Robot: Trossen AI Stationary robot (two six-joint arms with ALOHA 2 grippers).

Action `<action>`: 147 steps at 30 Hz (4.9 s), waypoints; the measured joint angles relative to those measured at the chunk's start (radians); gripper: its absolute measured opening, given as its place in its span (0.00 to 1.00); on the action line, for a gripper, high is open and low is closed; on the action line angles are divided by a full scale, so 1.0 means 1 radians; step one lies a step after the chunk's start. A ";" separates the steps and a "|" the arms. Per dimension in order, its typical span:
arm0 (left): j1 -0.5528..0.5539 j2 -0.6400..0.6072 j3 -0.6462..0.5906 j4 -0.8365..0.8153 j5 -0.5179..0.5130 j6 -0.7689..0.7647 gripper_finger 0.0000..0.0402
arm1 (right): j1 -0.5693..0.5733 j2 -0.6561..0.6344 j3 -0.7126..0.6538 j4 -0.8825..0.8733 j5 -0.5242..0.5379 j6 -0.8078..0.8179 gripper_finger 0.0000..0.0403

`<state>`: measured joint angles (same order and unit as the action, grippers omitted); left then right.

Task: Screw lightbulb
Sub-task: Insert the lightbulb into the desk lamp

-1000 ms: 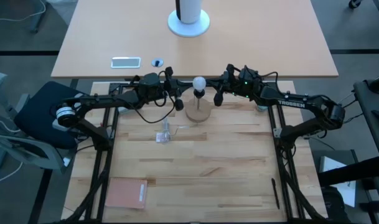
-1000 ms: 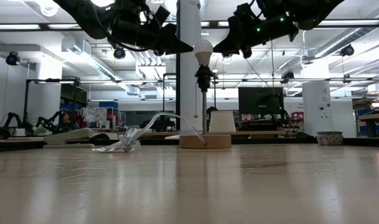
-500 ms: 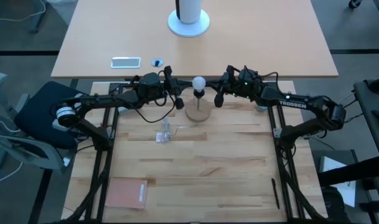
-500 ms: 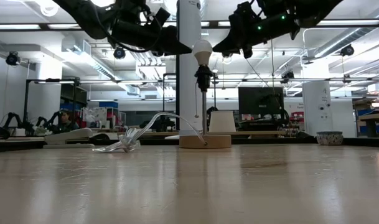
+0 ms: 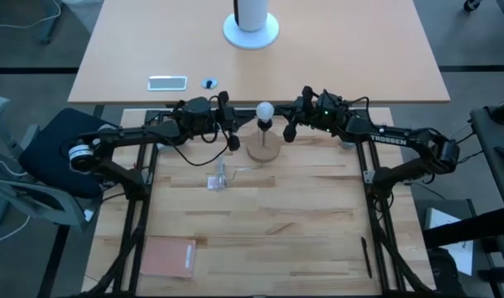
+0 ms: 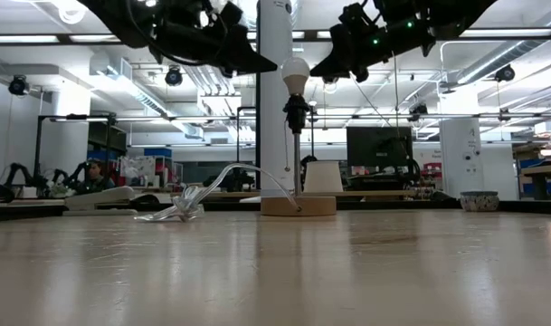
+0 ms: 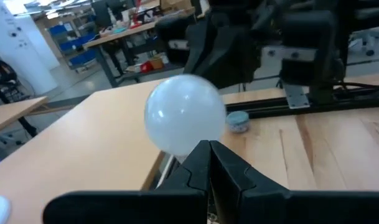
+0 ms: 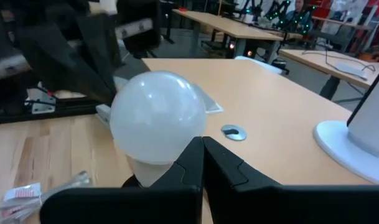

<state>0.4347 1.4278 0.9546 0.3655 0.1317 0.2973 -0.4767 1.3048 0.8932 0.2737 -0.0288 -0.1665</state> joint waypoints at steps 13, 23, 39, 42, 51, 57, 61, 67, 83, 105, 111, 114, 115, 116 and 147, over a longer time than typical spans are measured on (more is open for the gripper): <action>0.008 0.058 0.017 0.076 -0.018 0.026 0.00 | 0.017 0.000 0.000 -0.006 -0.023 -0.008 0.00; 0.011 0.081 0.045 0.069 -0.026 0.031 0.00 | 0.025 -0.005 0.000 -0.023 -0.020 -0.002 0.00; 0.011 0.044 0.045 -0.033 -0.119 0.035 0.00 | 0.055 -0.024 0.000 -0.058 -0.021 0.008 0.00; 0.010 -0.001 0.045 -0.102 -0.110 0.035 0.00 | 0.054 -0.040 0.000 -0.071 0.021 0.006 0.00; 0.006 0.006 0.044 -0.071 0.014 0.031 0.00 | 0.029 -0.034 0.000 -0.051 0.092 -0.034 0.00; 0.007 0.038 0.044 -0.017 0.006 0.029 0.00 | 0.027 -0.008 0.000 -0.011 0.064 -0.044 0.00; 0.008 0.051 0.044 -0.008 -0.035 0.027 0.00 | 0.027 0.014 -0.001 0.012 0.027 -0.044 0.00; 0.010 0.055 0.044 -0.008 -0.068 0.034 0.00 | 0.036 0.015 -0.001 0.005 0.027 -0.041 0.00; 0.018 0.023 0.044 -0.083 -0.140 0.034 0.00 | 0.065 -0.014 -0.002 -0.044 0.027 -0.029 0.00; 0.020 0.053 0.044 -0.007 -0.081 0.010 0.00 | 0.026 0.030 -0.002 0.039 0.002 -0.090 0.00; 0.026 0.054 0.044 -0.010 -0.105 0.009 0.00 | 0.053 0.027 -0.002 0.028 -0.015 -0.078 0.00; 0.026 0.055 0.044 -0.015 -0.126 0.008 0.00 | 0.067 0.026 -0.002 0.021 -0.014 -0.071 0.00; 0.026 0.055 0.044 -0.014 -0.127 0.008 0.00 | 0.068 0.026 -0.002 0.020 -0.014 -0.067 0.00; 0.026 0.055 0.044 -0.014 -0.127 0.008 0.00 | 0.069 0.025 -0.002 0.015 -0.014 -0.060 0.00; 0.026 0.042 0.044 -0.016 -0.060 0.007 0.00 | 0.062 0.007 0.000 0.023 0.018 -0.047 0.00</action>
<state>0.4603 1.4696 0.9989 0.3493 0.0719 0.3046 -0.4144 1.3121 0.8928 0.2962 -0.0109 -0.2139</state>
